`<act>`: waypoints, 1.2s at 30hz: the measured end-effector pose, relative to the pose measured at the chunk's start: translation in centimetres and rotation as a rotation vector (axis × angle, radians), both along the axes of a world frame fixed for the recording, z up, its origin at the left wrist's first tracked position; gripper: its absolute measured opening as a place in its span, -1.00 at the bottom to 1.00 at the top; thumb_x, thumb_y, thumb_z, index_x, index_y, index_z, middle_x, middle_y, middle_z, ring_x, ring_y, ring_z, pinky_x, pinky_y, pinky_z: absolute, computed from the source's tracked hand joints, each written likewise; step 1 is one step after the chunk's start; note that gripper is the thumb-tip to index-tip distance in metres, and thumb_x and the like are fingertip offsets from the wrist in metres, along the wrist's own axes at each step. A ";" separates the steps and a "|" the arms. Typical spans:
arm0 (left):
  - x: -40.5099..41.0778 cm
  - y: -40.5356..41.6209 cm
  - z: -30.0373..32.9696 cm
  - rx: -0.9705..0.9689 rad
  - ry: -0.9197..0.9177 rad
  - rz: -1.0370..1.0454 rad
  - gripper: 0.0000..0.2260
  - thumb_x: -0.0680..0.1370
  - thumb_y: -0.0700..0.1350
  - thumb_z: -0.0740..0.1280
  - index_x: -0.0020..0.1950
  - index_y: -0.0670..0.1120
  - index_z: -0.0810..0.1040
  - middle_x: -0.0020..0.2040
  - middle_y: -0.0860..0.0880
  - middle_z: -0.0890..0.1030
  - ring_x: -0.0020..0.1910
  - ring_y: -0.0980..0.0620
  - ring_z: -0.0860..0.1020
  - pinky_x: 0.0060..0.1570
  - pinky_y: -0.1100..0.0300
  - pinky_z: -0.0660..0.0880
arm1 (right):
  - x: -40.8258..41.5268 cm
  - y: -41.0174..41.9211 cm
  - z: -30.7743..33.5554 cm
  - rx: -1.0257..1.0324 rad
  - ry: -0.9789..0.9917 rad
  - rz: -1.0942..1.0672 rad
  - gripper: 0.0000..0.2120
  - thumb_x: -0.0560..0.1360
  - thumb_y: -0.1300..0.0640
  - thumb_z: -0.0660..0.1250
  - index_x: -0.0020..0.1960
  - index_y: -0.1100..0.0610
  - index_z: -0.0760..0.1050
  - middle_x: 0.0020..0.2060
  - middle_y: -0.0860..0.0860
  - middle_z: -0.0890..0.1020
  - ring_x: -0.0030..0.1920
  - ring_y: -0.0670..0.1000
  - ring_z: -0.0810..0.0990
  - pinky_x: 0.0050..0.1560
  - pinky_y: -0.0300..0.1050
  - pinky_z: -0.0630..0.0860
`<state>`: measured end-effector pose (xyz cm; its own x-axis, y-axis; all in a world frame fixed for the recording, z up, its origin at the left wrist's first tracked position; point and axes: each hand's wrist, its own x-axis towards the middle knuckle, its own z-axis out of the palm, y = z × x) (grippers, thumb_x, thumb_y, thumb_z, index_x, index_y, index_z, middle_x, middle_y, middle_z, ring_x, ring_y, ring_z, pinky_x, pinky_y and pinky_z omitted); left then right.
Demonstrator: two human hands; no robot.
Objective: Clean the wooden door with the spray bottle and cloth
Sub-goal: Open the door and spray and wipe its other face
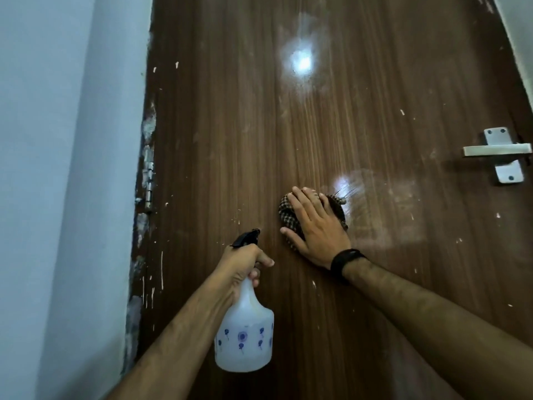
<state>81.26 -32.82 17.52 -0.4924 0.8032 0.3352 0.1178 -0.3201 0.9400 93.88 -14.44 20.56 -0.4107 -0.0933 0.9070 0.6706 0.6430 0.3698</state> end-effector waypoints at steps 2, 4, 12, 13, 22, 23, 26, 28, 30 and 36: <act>-1.1 -0.3 -0.6 -0.008 0.007 0.007 -0.84 0.44 -0.38 0.40 -0.02 -0.22 0.55 -0.35 -0.06 0.49 -0.56 0.12 0.32 -0.53 0.24 0.34 | -0.8 -0.2 -1.7 0.065 -0.134 0.010 -0.29 0.63 -0.31 0.01 0.61 0.12 0.12 0.60 0.09 0.16 0.61 0.09 0.06 0.59 0.18 0.03; -2.0 -0.6 -1.2 -0.004 0.002 -0.001 -0.87 0.45 -0.37 0.40 -0.06 -0.20 0.56 -0.38 -0.04 0.51 -0.56 0.13 0.32 -0.51 0.24 0.33 | -1.8 -0.3 -3.4 0.145 -0.289 0.023 -0.30 0.64 -0.31 0.02 0.61 0.12 0.14 0.59 0.09 0.18 0.60 0.09 0.09 0.59 0.14 0.02; -4.7 -1.1 -1.9 -0.030 -0.024 0.087 -0.80 0.43 -0.40 0.42 -0.01 -0.23 0.55 -0.31 -0.10 0.53 -0.58 0.12 0.34 -0.52 0.22 0.35 | -5.0 -1.7 2.3 0.038 -0.170 0.016 -0.33 0.63 -0.27 -0.04 0.60 0.12 0.16 0.58 0.10 0.22 0.59 0.11 0.13 0.57 0.19 0.11; -4.9 -1.2 -1.9 -0.022 -0.030 0.083 -0.79 0.43 -0.40 0.43 0.02 -0.23 0.55 -0.29 -0.10 0.53 -0.57 0.12 0.34 -0.53 0.23 0.35 | -5.6 -2.4 3.3 0.008 -0.130 0.009 -0.31 0.63 -0.28 -0.06 0.60 0.13 0.16 0.58 0.10 0.22 0.59 0.11 0.12 0.57 0.19 0.08; -7.9 -2.6 -2.5 -0.005 -0.049 0.046 -0.81 0.45 -0.38 0.40 0.02 -0.19 0.56 -0.48 0.03 0.50 -0.57 0.14 0.34 -0.54 0.25 0.34 | -10.8 -3.6 -2.4 0.116 -0.456 0.078 -0.34 0.64 -0.25 -0.01 0.61 0.12 0.15 0.59 0.11 0.18 0.60 0.12 0.09 0.54 0.14 0.08; -8.1 -2.7 -2.6 -0.012 -0.051 0.042 -0.81 0.45 -0.39 0.39 0.02 -0.20 0.56 -0.50 0.03 0.50 -0.58 0.14 0.34 -0.55 0.25 0.34 | -11.2 -3.4 -3.5 0.141 -0.511 0.076 -0.35 0.64 -0.24 -0.02 0.60 0.11 0.17 0.59 0.10 0.20 0.60 0.10 0.10 0.52 0.10 0.09; -8.4 -2.9 -3.0 -0.047 -0.049 0.040 -0.80 0.46 -0.38 0.39 0.04 -0.20 0.55 -0.53 0.04 0.50 -0.59 0.15 0.35 -0.56 0.25 0.34 | -11.1 -3.4 -3.3 0.259 -0.539 0.053 -0.38 0.62 -0.22 0.00 0.55 0.10 0.28 0.54 0.10 0.31 0.56 0.11 0.23 0.49 0.05 0.09; -8.9 -2.9 -2.9 -0.050 -0.031 0.055 -0.80 0.45 -0.37 0.41 0.03 -0.19 0.55 -0.49 0.03 0.50 -0.60 0.16 0.35 -0.56 0.25 0.35 | -11.0 -3.9 -0.7 0.163 -0.473 0.073 -0.37 0.63 -0.21 0.00 0.59 0.10 0.22 0.57 0.10 0.24 0.58 0.11 0.15 0.52 0.09 0.05; -9.3 -2.9 -2.9 -0.035 -0.031 0.086 -0.79 0.44 -0.36 0.42 0.04 -0.19 0.56 -0.39 0.00 0.50 -0.59 0.17 0.35 -0.54 0.26 0.35 | -11.2 -4.6 2.6 0.053 -0.302 0.065 -0.37 0.65 -0.22 0.01 0.61 0.11 0.16 0.59 0.10 0.20 0.60 0.11 0.09 0.56 0.12 0.01; -11.1 -3.8 -3.4 -0.009 -0.053 0.129 -0.71 0.43 -0.38 0.42 0.13 -0.22 0.57 -0.39 -0.01 0.50 -0.58 0.15 0.35 -0.55 0.25 0.35 | -12.8 -4.8 3.8 0.103 -0.124 0.003 -0.34 0.65 -0.23 -0.03 0.58 0.19 0.19 0.56 0.16 0.27 0.58 0.14 0.16 0.59 0.14 -0.13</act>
<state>70.20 -36.60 14.12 -0.6087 0.7349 0.2992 0.1073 -0.2974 0.9487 81.04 -19.24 24.33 -0.5186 -0.1844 0.8349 0.6136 0.5997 0.5136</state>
